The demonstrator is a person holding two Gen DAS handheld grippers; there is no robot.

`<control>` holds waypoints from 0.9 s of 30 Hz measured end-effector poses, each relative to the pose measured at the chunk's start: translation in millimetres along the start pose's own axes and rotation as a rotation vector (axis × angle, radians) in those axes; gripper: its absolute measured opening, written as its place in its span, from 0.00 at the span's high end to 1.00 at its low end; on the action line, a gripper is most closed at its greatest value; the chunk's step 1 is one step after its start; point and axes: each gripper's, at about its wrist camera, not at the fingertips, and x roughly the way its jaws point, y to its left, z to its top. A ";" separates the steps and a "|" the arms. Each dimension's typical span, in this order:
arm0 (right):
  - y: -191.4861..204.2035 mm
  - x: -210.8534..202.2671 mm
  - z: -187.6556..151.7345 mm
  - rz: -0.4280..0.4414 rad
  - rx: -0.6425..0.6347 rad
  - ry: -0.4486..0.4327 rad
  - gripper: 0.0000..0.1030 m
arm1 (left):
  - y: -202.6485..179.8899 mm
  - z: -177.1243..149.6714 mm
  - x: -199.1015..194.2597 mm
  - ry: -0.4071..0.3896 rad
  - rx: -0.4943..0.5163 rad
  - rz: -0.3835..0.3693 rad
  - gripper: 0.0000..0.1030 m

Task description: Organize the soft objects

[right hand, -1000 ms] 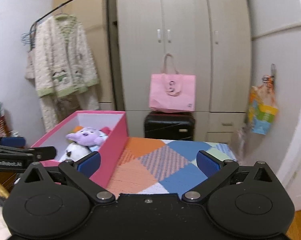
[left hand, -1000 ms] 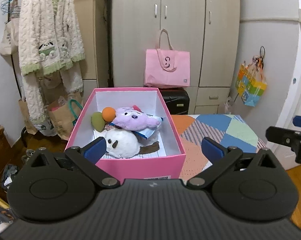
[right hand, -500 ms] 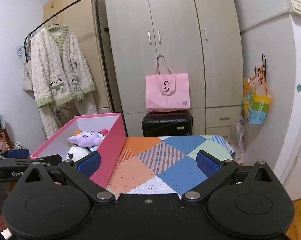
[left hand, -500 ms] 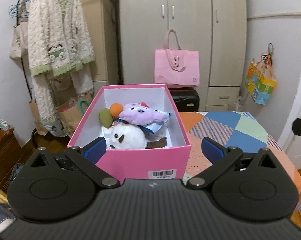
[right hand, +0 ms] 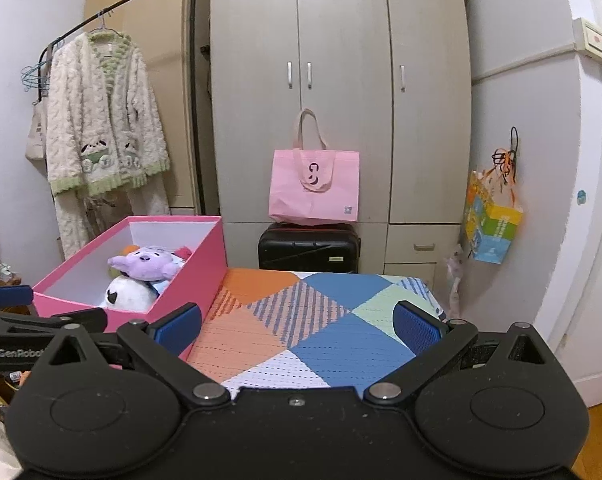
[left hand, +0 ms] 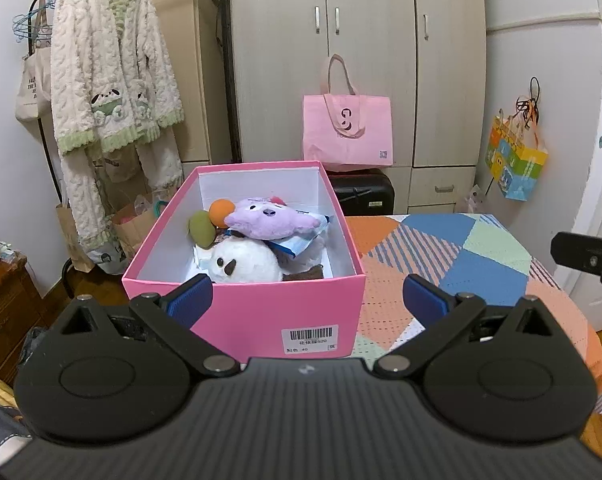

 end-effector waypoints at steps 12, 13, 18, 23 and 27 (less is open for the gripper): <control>-6.0 0.6 -5.2 -0.015 0.003 0.001 0.00 | -3.7 -1.0 -6.8 -0.033 0.016 0.058 0.00; -6.0 -0.3 -5.5 -0.017 0.003 0.000 0.00 | -3.7 -1.1 -7.6 -0.036 0.019 0.065 0.00; -5.5 -1.4 -6.1 -0.020 -0.006 0.001 0.00 | -2.3 -3.2 -10.6 -0.040 0.008 0.072 0.00; -3.1 -2.6 -7.7 -0.029 -0.027 0.001 0.00 | -3.5 -6.1 -13.4 -0.047 0.017 0.086 0.00; -0.8 -3.3 -8.3 -0.042 -0.042 -0.013 0.00 | -4.0 -6.5 -13.4 -0.059 0.030 0.124 0.00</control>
